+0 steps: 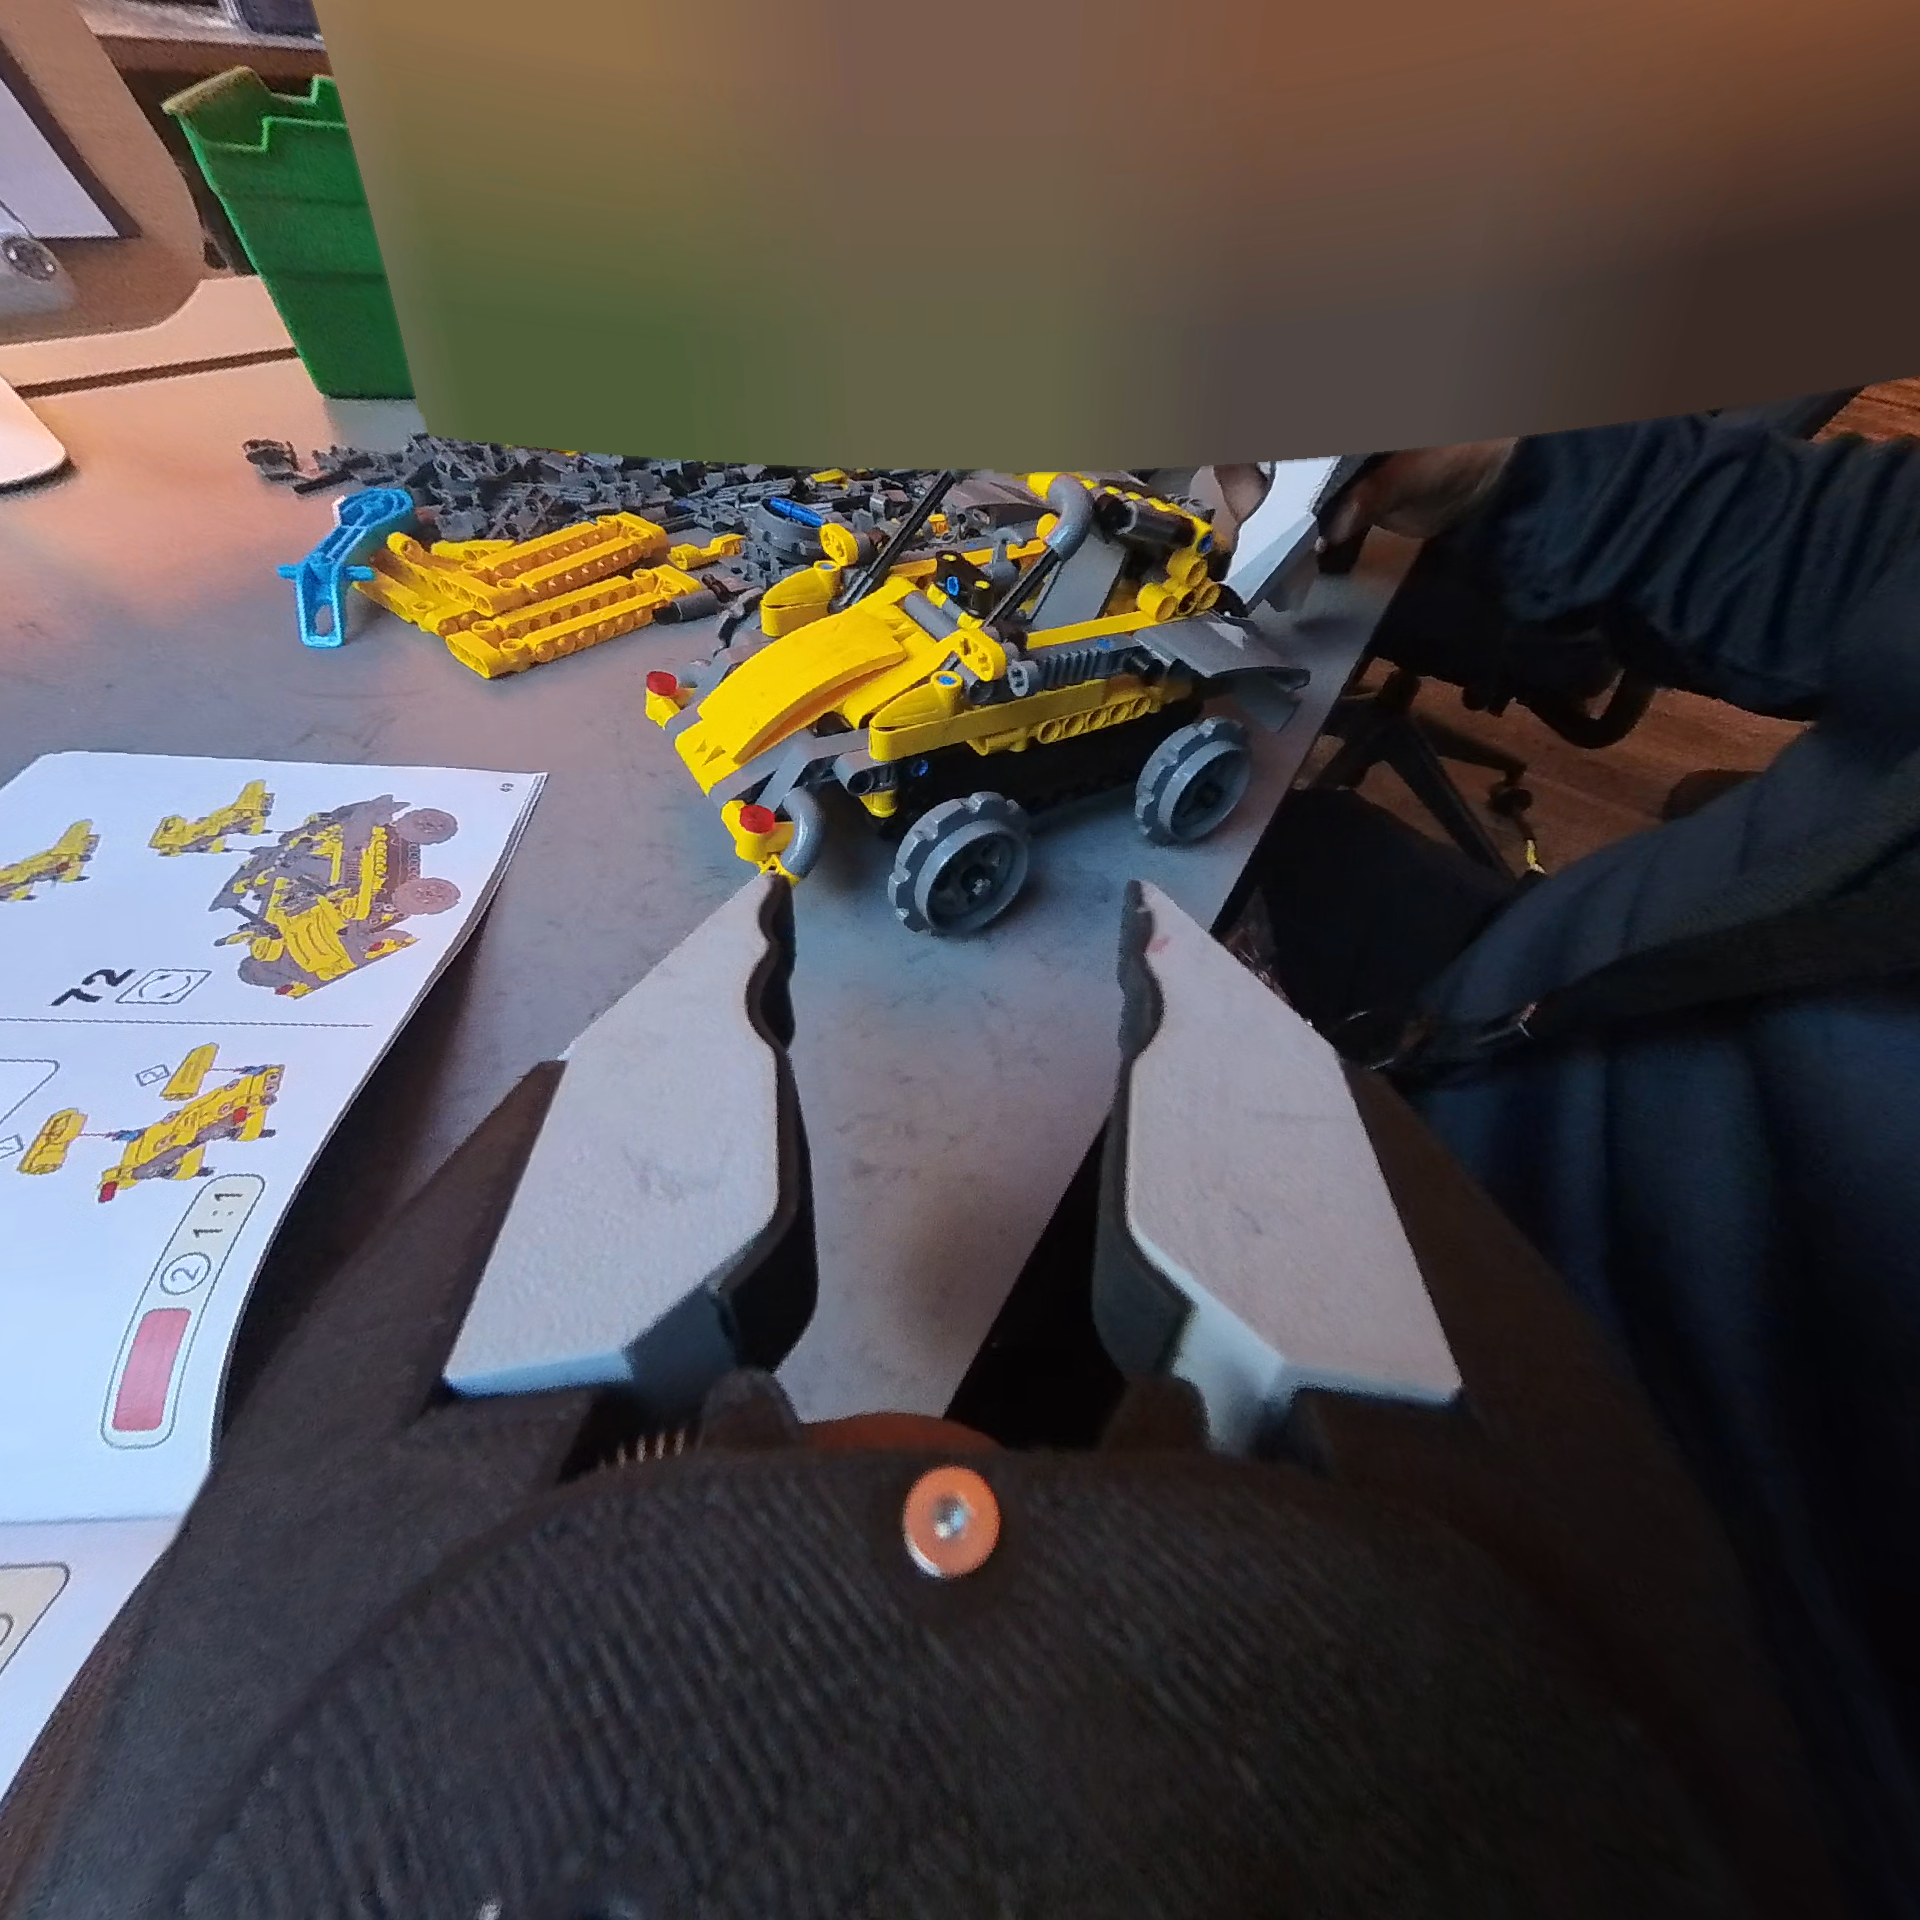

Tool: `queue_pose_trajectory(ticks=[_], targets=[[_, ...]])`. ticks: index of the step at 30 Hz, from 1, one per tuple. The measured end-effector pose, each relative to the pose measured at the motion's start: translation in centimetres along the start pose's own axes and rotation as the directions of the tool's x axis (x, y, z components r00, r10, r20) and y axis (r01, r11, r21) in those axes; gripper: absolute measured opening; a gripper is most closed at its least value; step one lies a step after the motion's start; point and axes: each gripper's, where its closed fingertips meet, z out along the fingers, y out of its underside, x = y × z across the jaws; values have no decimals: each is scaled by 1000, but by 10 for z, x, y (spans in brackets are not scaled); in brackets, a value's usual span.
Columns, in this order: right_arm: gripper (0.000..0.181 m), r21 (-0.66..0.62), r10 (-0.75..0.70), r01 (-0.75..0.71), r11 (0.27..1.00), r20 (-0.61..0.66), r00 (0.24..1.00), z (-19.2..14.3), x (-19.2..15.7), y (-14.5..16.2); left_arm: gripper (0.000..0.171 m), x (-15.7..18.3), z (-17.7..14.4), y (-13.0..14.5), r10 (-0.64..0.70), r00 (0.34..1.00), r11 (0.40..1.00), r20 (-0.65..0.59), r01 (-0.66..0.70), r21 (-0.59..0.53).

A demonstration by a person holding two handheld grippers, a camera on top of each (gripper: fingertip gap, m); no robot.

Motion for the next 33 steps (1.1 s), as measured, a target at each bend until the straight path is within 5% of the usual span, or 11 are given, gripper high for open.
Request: queue_pose_trajectory(ticks=[33], targets=[[84, 51, 37, -38, 998, 36, 999, -2, 1, -9, 48, -4, 3, 6, -32, 999, 999, 19, 32, -26]])
